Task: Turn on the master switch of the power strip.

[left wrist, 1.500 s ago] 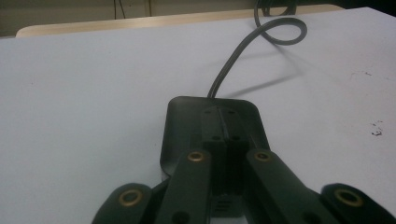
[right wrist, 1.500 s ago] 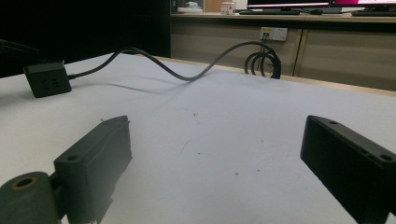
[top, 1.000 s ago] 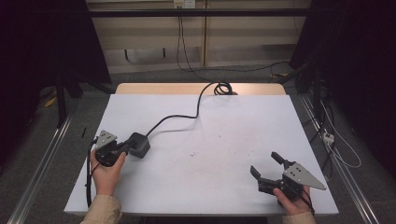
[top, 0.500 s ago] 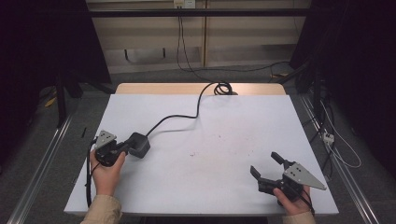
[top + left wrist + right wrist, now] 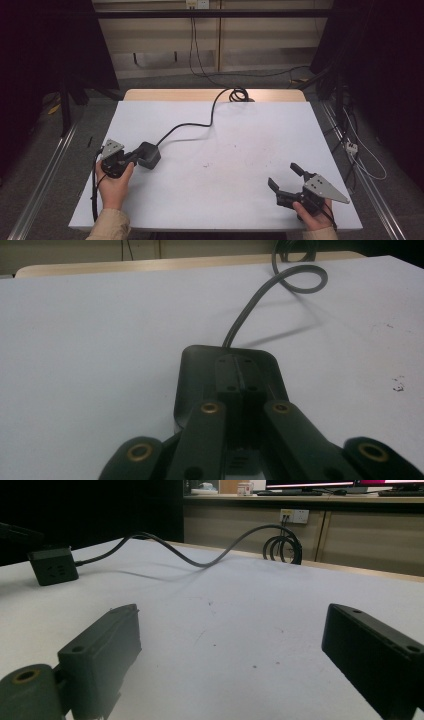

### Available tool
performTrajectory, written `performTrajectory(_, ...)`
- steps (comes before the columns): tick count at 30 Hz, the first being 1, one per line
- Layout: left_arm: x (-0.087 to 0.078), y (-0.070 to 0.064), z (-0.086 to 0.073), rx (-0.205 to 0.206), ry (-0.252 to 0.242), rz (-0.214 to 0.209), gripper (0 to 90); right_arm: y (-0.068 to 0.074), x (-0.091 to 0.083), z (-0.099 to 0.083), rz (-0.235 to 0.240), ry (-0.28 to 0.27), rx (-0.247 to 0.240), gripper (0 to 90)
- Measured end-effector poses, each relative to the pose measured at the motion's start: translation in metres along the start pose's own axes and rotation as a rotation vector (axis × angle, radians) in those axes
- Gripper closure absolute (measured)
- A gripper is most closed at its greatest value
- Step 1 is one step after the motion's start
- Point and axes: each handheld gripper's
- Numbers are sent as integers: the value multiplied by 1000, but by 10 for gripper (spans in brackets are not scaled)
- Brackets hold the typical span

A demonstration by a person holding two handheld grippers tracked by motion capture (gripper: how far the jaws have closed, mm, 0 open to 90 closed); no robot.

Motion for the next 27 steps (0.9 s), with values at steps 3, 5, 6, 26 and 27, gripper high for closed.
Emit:
performTrajectory(3, 0, 0, 0, 2, -1, -1, 900, 0, 0, 0, 1, -1, -1, 79)
performTrajectory(5, 0, 0, 0, 7, -3, -1, 900, 0, 0, 0, 0, -1, -1, 79)
performTrajectory(6, 0, 0, 0, 7, -3, -1, 900, 0, 0, 0, 1, -1, -1, 79)
performTrajectory(26, -3, 2, 0, -18, -16, -8, 851, 0, 0, 0, 2, -4, -5, 78)
performTrajectory(27, -3, 2, 0, -16, -18, -7, 845, 0, 0, 0, 2, -4, -4, 79)
Point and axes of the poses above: each handheld gripper's, and its own axes: x roughly forward along the jaws, z roughly out of its top, y roughly to its left, and after that the axes turned 7 degrees about y, right-handed
